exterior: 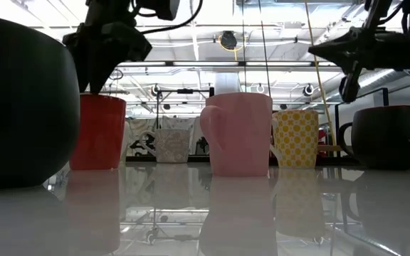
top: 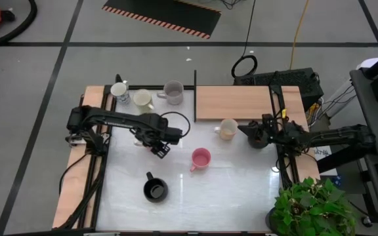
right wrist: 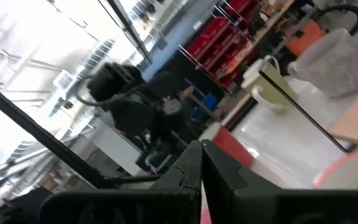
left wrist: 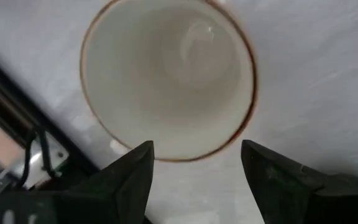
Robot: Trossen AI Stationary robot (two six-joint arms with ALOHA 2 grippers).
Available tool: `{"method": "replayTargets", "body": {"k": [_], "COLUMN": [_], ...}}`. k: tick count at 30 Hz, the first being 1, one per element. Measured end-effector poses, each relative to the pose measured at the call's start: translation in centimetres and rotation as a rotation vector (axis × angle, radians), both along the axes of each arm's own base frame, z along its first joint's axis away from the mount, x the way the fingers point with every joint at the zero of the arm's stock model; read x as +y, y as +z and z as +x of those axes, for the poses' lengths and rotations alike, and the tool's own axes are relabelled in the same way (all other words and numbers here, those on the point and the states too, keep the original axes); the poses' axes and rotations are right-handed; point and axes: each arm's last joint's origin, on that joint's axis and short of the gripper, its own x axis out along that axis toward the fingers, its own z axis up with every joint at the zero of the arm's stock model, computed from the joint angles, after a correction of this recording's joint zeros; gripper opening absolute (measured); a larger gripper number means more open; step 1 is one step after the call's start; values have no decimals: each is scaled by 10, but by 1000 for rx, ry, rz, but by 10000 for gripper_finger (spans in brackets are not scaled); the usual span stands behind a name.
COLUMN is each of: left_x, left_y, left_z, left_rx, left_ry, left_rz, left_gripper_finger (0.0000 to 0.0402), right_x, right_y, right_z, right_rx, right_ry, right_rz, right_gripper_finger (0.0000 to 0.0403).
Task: Place coffee mugs
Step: Put the orange mug on the shelf
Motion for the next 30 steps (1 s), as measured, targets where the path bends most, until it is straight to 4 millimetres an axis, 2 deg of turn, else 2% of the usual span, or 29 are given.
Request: {"method": "replayTargets", "body": {"k": [8, 11, 15, 18, 20, 22, 26, 30], "left_x": [-2, -2, -4, -7, -9, -11, -12, -12], "left_y": [-23, -28, -31, -31, -30, -26, -17, 2], "left_z": [6, 3, 1, 3, 4, 6, 11, 15], "left_rx": [-77, -52, -37, -48, -56, -69, -96, -108], "left_ry": [-92, -101, -201, -303, -370, -419, -510, -645], "left_rz": [-12, -1, 14, 16, 9, -6, 4, 39], "left_gripper_finger": [244, 226, 166, 99, 55, 24, 23, 23], "right_x": [0, 0, 0, 0, 0, 0, 1, 1], "right_y": [-2, 0, 6, 12, 14, 40, 82, 116], "right_z": [0, 0, -1, -2, 0, 3, 11, 23], "right_rx": [20, -4, -72, -146, -123, -154, -80, 27], "right_ry": [1, 0, 6, 19, 27, 33, 52, 48], "right_rz": [9, 10, 49, 159, 178, 138, 22, -32], "right_gripper_finger": [0, 0, 0, 0, 0, 0, 0, 0]}}
